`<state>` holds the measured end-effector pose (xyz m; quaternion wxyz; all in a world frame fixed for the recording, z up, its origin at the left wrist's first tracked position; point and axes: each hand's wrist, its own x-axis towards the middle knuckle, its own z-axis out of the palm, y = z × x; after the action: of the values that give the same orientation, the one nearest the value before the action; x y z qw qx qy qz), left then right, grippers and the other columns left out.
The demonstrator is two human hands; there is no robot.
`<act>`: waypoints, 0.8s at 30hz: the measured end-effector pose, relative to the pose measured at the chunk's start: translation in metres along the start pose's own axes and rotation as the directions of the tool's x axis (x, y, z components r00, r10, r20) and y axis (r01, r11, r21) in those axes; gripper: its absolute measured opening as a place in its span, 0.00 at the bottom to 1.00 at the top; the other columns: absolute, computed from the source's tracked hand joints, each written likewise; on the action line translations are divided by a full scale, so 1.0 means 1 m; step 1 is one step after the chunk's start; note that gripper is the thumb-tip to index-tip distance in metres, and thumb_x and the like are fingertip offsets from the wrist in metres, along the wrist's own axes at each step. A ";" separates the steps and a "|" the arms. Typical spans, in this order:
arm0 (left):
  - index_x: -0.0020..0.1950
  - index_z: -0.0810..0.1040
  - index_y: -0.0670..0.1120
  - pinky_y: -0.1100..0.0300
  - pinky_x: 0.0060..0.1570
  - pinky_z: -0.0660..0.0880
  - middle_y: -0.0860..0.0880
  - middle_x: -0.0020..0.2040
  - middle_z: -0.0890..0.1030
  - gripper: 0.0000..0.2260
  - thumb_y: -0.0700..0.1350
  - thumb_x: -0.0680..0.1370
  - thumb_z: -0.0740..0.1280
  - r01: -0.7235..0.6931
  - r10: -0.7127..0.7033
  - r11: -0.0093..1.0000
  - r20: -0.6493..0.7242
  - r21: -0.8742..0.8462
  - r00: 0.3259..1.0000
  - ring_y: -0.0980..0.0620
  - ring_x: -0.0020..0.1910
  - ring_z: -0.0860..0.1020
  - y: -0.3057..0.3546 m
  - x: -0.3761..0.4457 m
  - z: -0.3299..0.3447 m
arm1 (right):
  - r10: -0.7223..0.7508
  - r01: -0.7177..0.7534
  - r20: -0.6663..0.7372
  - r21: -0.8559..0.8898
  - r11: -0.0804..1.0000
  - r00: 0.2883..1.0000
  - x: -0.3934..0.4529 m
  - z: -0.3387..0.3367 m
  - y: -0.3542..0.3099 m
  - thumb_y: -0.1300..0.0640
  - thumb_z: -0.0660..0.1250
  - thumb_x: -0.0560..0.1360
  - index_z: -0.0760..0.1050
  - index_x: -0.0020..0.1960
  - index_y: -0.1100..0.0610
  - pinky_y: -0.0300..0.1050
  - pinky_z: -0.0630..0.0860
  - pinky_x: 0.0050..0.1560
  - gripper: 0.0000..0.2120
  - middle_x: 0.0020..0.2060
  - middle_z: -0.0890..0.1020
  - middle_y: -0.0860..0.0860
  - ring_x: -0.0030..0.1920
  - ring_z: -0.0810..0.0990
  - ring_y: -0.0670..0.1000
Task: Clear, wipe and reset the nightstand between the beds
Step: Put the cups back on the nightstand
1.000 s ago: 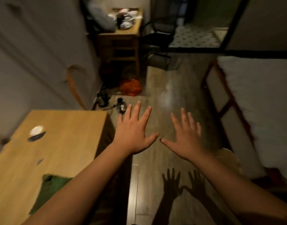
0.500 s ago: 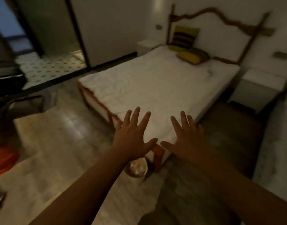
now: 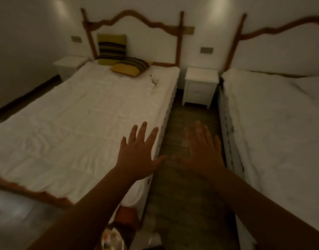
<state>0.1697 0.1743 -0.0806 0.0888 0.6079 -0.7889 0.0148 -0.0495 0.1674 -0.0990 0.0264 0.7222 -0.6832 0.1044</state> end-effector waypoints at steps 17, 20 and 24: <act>0.77 0.38 0.57 0.36 0.71 0.54 0.47 0.79 0.41 0.44 0.77 0.66 0.40 -0.131 0.130 0.991 0.074 -0.003 0.989 0.41 0.77 0.43 -0.019 0.335 0.057 | 0.176 -0.177 0.117 -0.005 0.984 0.977 0.274 0.052 0.105 0.20 0.42 0.60 0.37 0.75 0.42 0.63 0.36 0.68 0.50 0.76 0.35 0.52 0.76 0.37 0.56; 0.77 0.39 0.57 0.36 0.71 0.55 0.47 0.79 0.41 0.43 0.77 0.67 0.42 -0.131 0.130 0.991 0.054 0.005 0.990 0.41 0.77 0.44 -0.007 0.410 0.071 | 0.197 -0.196 0.157 -0.020 0.980 0.968 0.340 0.066 0.148 0.21 0.50 0.64 0.36 0.76 0.43 0.65 0.39 0.69 0.49 0.76 0.34 0.52 0.76 0.37 0.57; 0.77 0.39 0.57 0.36 0.70 0.56 0.46 0.79 0.43 0.43 0.77 0.68 0.43 -0.130 0.129 0.992 0.030 0.006 0.991 0.40 0.77 0.46 0.011 0.501 0.080 | 0.190 -0.192 0.160 -0.002 0.981 0.969 0.424 0.075 0.191 0.19 0.47 0.61 0.35 0.75 0.42 0.67 0.41 0.70 0.51 0.76 0.34 0.51 0.76 0.37 0.57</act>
<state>0.0268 -0.3122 -0.0791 0.0734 0.5560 -0.8278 0.0148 -0.2115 -0.2745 -0.1127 -0.0432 0.6592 -0.7489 0.0529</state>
